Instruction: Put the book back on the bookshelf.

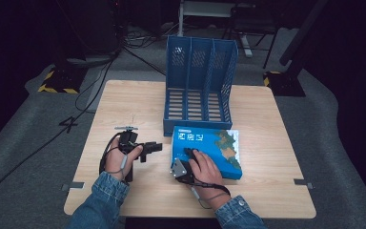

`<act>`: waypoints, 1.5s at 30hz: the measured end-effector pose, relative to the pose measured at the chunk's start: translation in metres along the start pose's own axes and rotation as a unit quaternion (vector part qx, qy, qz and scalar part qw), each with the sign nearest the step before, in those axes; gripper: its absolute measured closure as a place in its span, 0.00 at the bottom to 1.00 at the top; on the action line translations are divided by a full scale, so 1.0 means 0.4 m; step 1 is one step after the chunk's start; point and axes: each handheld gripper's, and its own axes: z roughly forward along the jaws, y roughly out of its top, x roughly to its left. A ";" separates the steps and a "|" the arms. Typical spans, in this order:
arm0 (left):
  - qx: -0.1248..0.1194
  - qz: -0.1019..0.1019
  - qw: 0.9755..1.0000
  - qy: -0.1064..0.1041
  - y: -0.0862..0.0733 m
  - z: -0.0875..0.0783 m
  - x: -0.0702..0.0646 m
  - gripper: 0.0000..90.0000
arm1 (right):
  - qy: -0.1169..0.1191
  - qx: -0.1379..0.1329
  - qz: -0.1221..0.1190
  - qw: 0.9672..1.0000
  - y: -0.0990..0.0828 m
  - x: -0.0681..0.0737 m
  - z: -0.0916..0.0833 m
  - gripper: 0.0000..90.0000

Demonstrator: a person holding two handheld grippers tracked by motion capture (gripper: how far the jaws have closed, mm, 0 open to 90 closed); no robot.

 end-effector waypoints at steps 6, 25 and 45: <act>0.000 -0.002 1.000 0.000 0.000 -0.003 0.006 0.63 | -0.016 -0.005 -0.006 1.000 0.003 -0.017 -0.007 0.62; -0.001 -0.005 1.000 0.005 -0.001 -0.002 0.019 0.63 | 0.029 -0.077 0.106 0.991 -0.031 -0.139 -0.110 0.68; 0.038 0.107 0.981 0.156 -0.049 0.012 0.079 0.54 | 0.068 -0.186 0.325 0.925 -0.084 -0.294 -0.284 0.69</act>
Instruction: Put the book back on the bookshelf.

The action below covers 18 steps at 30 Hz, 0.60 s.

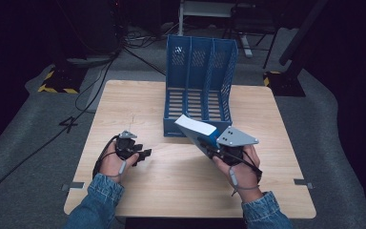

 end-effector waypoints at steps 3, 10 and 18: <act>0.003 0.002 1.000 0.018 -0.010 0.006 0.014 0.53 | -0.004 -0.013 0.023 1.000 0.008 -0.016 -0.017 0.69; 0.002 0.052 0.997 0.059 -0.023 0.014 0.024 0.46 | -0.001 -0.035 0.064 0.997 0.025 -0.044 -0.048 0.69; -0.011 0.097 0.992 0.082 -0.031 0.025 0.041 0.30 | 0.014 -0.047 0.101 0.994 0.036 -0.054 -0.056 0.69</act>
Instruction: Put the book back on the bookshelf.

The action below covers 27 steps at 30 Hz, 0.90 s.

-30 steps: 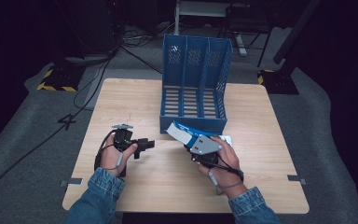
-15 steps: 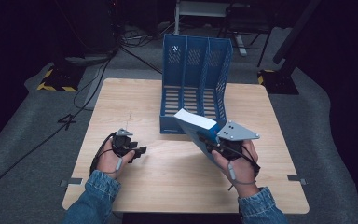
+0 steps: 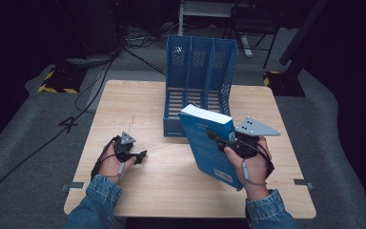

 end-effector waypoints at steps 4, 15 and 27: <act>0.002 -0.006 1.000 0.003 -0.004 -0.004 0.008 0.27 | -0.006 -0.003 0.005 1.000 0.006 -0.004 -0.004 0.69; 0.002 -0.010 1.000 0.007 -0.002 -0.001 0.011 0.25 | -0.004 -0.007 0.020 1.000 0.033 -0.028 -0.012 0.69; 0.003 -0.011 1.000 0.008 -0.002 -0.001 0.010 0.25 | -0.002 -0.011 0.020 1.000 0.073 -0.073 -0.033 0.69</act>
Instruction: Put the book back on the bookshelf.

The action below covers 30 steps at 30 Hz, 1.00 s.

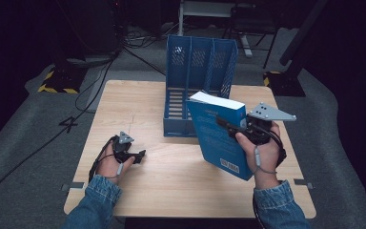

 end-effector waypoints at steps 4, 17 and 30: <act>0.000 -0.002 1.000 0.003 0.000 0.000 -0.002 0.25 | -0.003 -0.005 0.003 1.000 0.025 -0.019 -0.009 0.69; 0.000 -0.008 1.000 0.010 -0.013 -0.013 -0.003 0.25 | -0.017 -0.022 0.003 1.000 0.109 -0.063 -0.026 0.69; -0.001 -0.012 1.000 0.012 -0.027 -0.026 -0.001 0.25 | -0.024 -0.037 0.018 0.999 0.176 -0.138 0.025 0.69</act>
